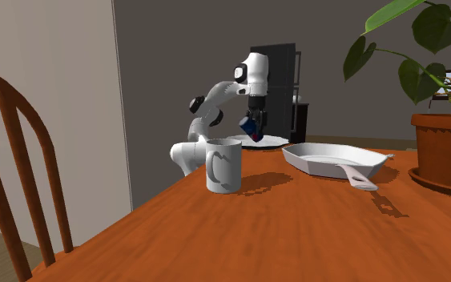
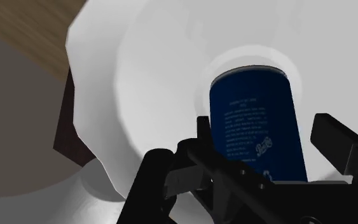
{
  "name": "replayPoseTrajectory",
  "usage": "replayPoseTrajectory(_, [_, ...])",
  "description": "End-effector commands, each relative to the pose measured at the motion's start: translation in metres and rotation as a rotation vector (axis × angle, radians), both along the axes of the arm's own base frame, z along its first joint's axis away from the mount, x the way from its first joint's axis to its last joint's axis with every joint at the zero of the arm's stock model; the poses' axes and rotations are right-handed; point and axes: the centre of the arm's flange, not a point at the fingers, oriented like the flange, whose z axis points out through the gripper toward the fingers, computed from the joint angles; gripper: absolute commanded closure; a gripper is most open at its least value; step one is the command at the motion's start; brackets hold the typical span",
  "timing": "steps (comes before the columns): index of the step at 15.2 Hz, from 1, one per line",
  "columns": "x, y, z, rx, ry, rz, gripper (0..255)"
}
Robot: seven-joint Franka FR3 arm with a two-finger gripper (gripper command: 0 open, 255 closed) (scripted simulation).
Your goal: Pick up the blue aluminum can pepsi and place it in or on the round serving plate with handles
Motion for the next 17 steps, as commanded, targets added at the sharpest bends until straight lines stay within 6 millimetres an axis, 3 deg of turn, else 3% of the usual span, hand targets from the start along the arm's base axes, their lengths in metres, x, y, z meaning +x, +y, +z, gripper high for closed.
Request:
replayPoseTrajectory(1, [0.001, 0.0, -0.001, -0.002, 0.002, 0.0, 0])
replayPoseTrajectory(5, [0.0, 0.0, -0.001, -0.002, 0.002, 0.0, 0])
replayPoseTrajectory(9, [0.0, 0.001, 0.049, -0.002, 0.002, 0.0, 0])
replayPoseTrajectory(17, [0.0, 0.001, 0.049, -0.002, 0.002, 0.0, 0])
